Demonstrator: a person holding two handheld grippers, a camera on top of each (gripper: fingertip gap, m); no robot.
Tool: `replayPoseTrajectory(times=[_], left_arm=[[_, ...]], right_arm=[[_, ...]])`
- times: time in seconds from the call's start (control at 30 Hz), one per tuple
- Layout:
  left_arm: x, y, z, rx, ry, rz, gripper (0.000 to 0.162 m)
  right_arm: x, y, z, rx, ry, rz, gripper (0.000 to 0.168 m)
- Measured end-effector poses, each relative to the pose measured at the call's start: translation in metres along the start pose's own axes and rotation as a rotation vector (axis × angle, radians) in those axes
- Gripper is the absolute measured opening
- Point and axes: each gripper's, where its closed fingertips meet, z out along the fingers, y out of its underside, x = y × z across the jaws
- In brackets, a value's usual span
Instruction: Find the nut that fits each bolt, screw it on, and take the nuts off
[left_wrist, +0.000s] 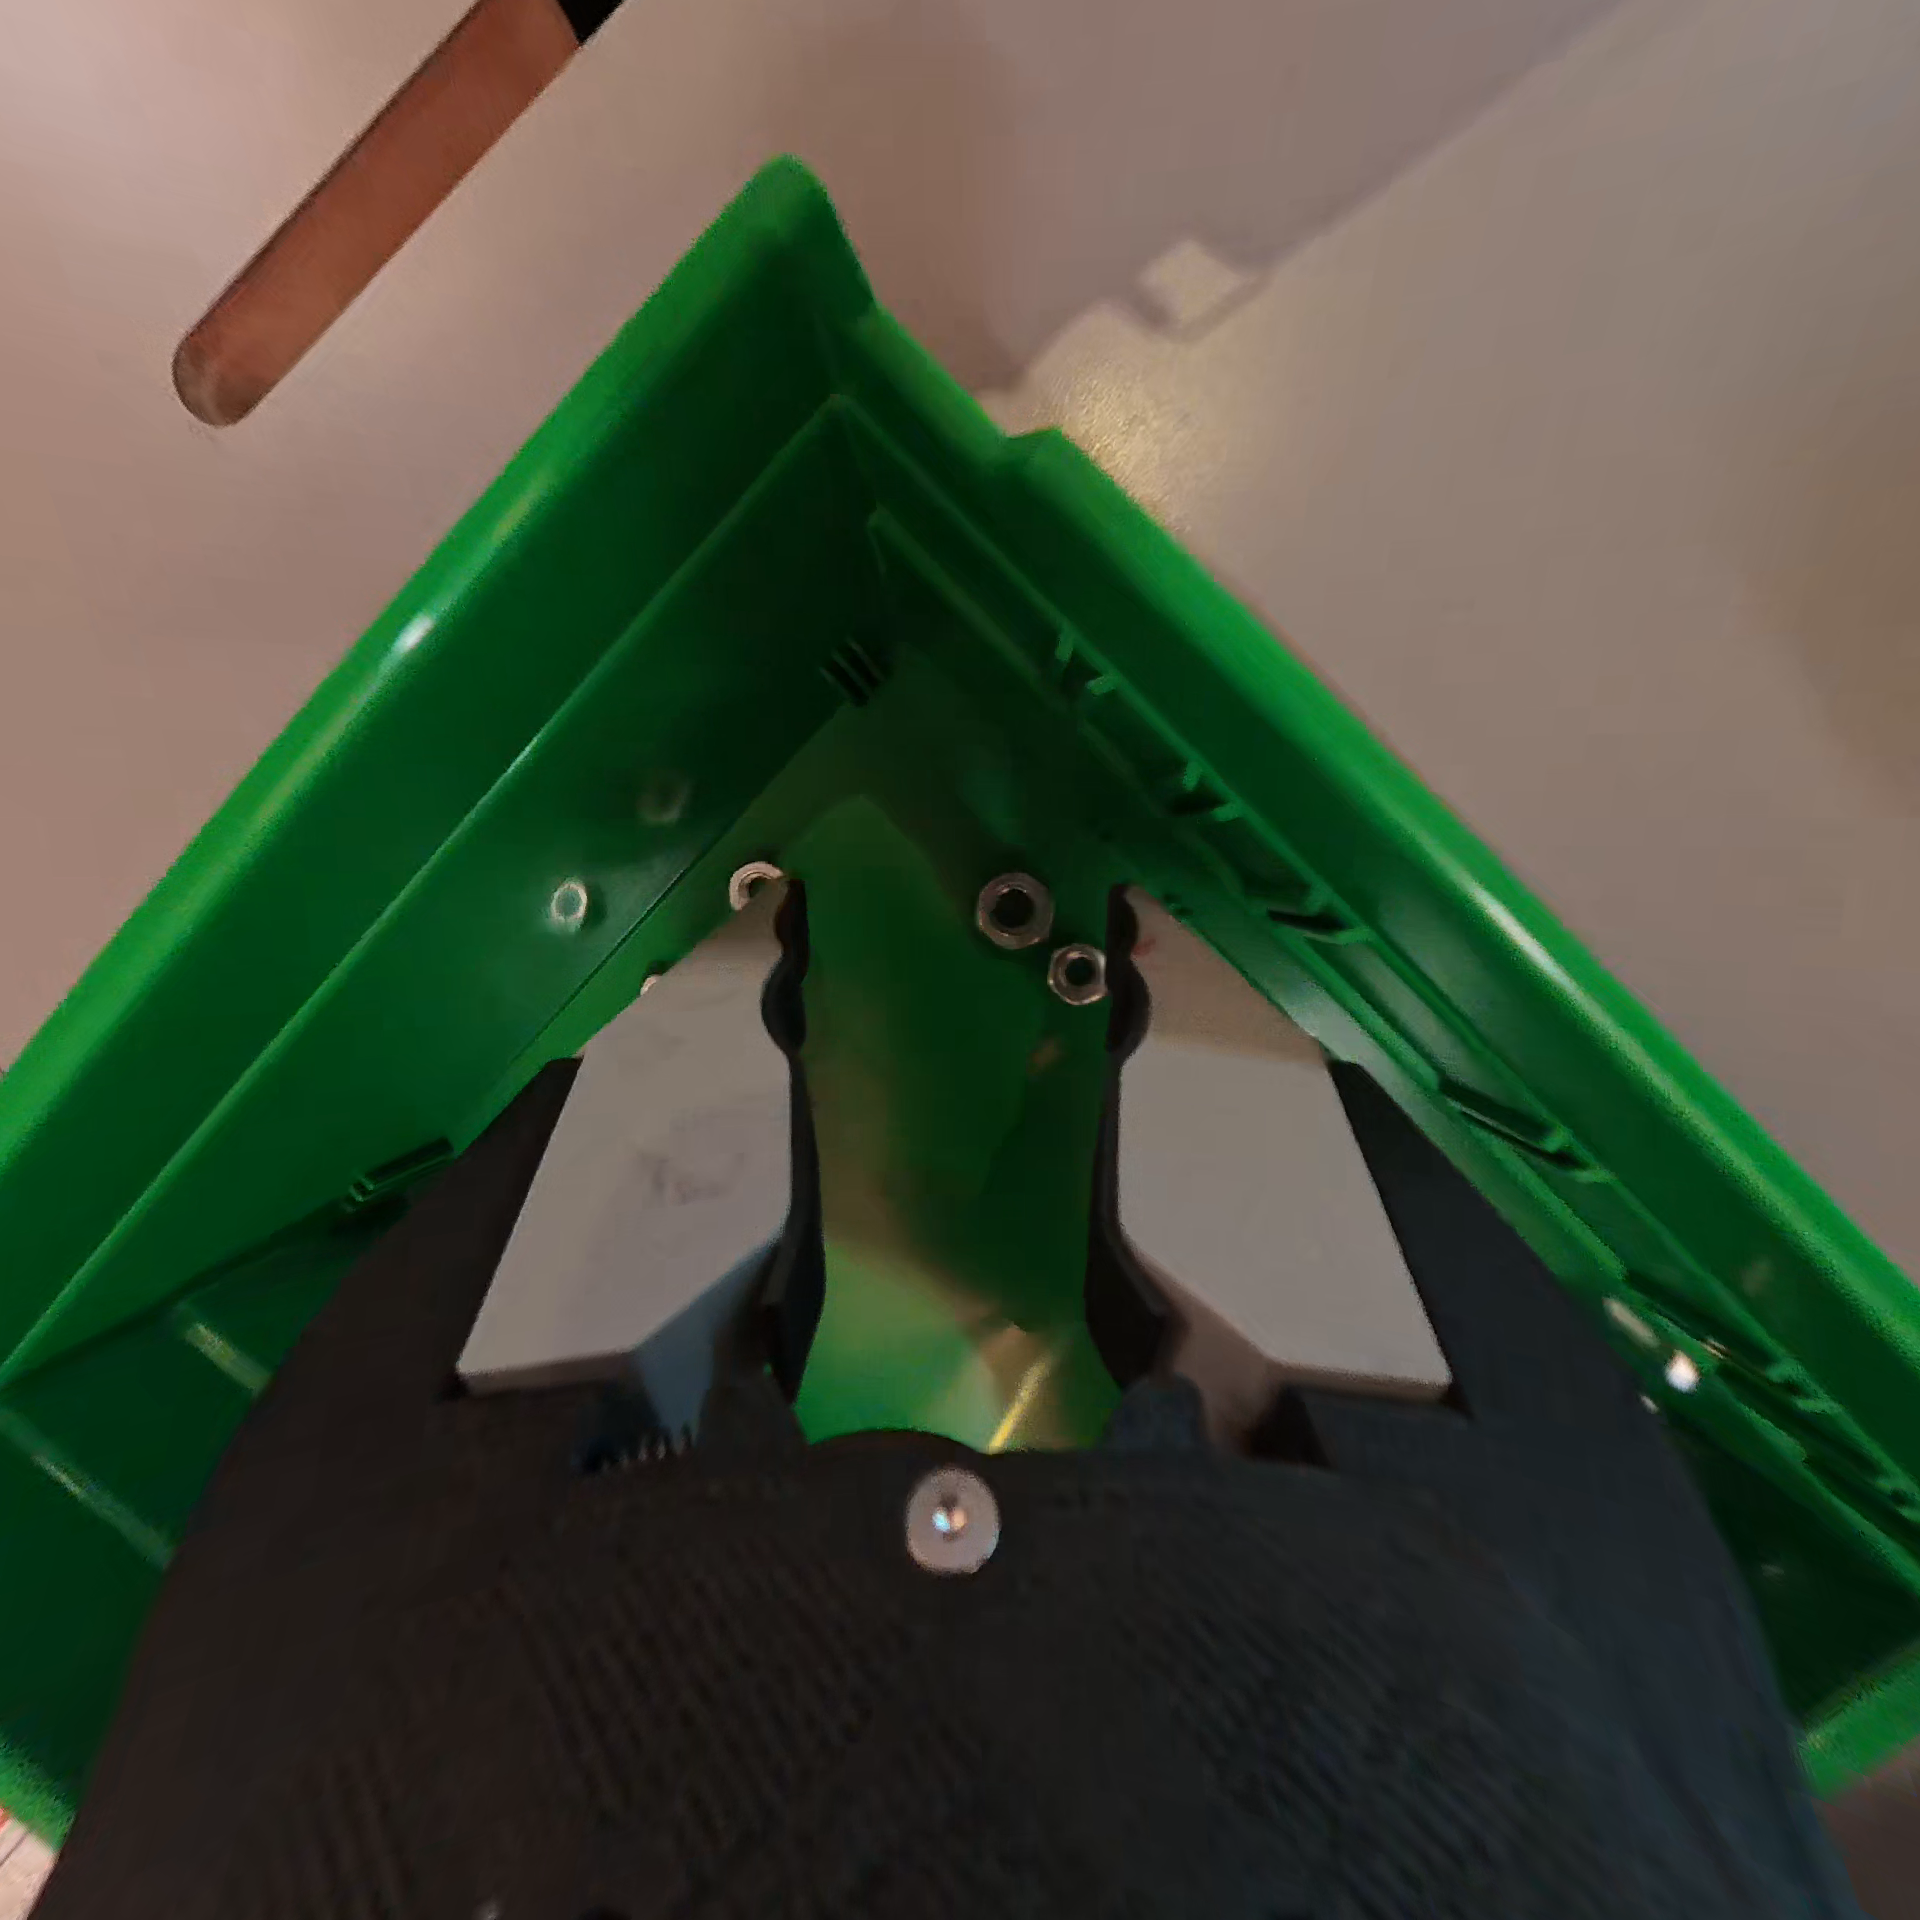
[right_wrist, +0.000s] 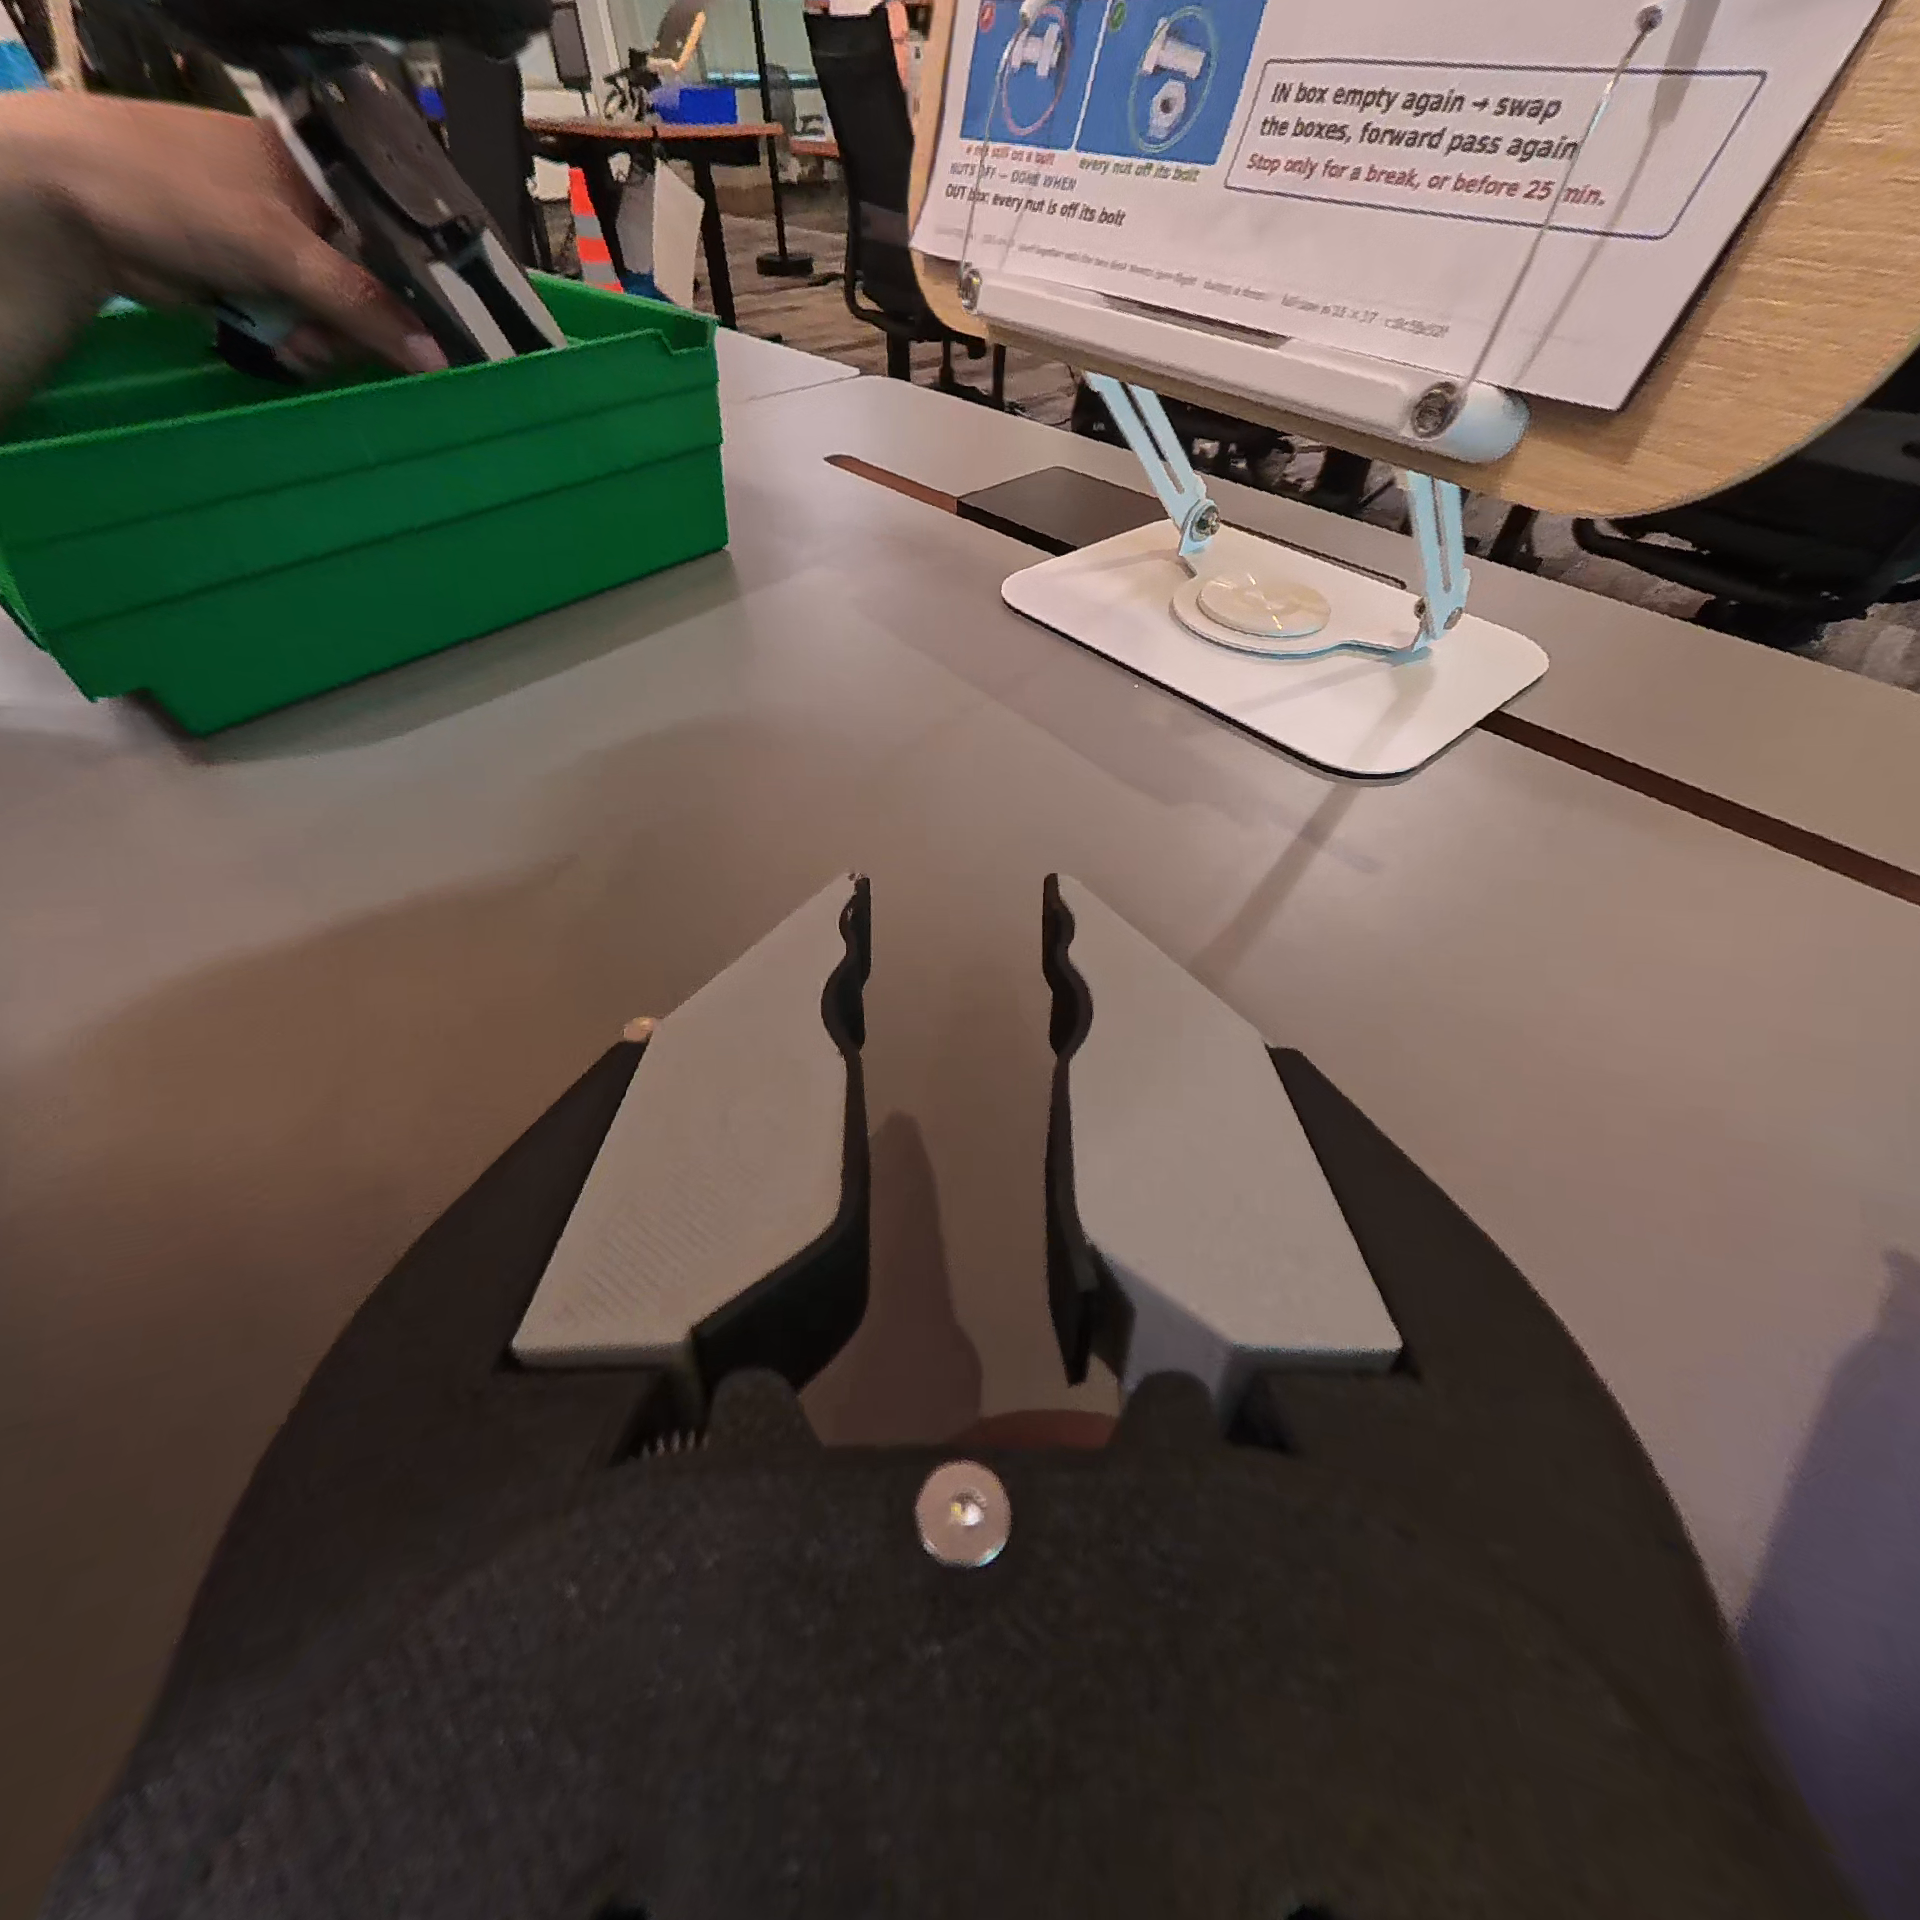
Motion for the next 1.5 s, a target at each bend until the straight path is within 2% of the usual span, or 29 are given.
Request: replayPoseTrajectory(times=[0.1, 0.2, 0.23, 0.37, 0.5, 0.63, 0.67, 0.8, 1.0, 1.23, 1.4, 1.5], left_arm=[[-0.006, 0.008, 0.013, -0.050, -0.036, -0.005, 0.051], [-0.003, 0.012, 0.023, -0.074, -0.003, -0.029, 0.047], [-0.003, 0.011, 0.024, -0.060, 0.004, -0.042, 0.038], [0.000, 0.011, 0.024, -0.060, 0.031, -0.041, 0.023], [0.002, 0.019, 0.020, -0.102, 0.043, -0.071, 0.018], [-0.001, 0.025, 0.017, -0.094, 0.055, -0.138, 0.041], [-0.003, 0.027, 0.016, -0.094, 0.045, -0.154, 0.041], [-0.013, 0.029, 0.016, -0.071, 0.006, -0.159, 0.022], [-0.008, 0.027, 0.016, -0.072, 0.038, -0.181, 0.032], [-0.009, 0.024, 0.018, -0.062, -0.010, -0.111, 0.012], [-0.007, 0.025, 0.017, -0.061, -0.039, -0.065, 0.011], [-0.009, 0.026, 0.002, -0.038, -0.083, -0.059, 0.011]], right_arm=[[-0.005, 0.001, 0.002, -0.011, -0.013, -0.010, 0.030], [-0.008, 0.002, 0.002, -0.015, -0.008, -0.019, 0.029], [-0.008, 0.001, 0.001, -0.012, -0.007, -0.021, 0.029], [-0.010, -0.010, -0.006, 0.027, 0.003, -0.027, 0.028], [-0.010, -0.020, -0.014, 0.060, 0.008, -0.009, 0.028], [-0.016, -0.033, -0.024, 0.111, -0.006, -0.016, 0.028], [-0.017, -0.035, -0.026, 0.119, -0.007, -0.021, 0.027], [-0.024, -0.043, -0.031, 0.152, -0.015, -0.038, 0.026], [-0.029, -0.051, -0.036, 0.177, -0.013, -0.067, 0.025], [-0.034, -0.055, -0.039, 0.195, -0.029, -0.065, 0.024], [-0.037, -0.054, -0.038, 0.189, -0.052, -0.046, 0.024], [-0.046, -0.052, -0.035, 0.178, -0.098, -0.024, 0.025]])
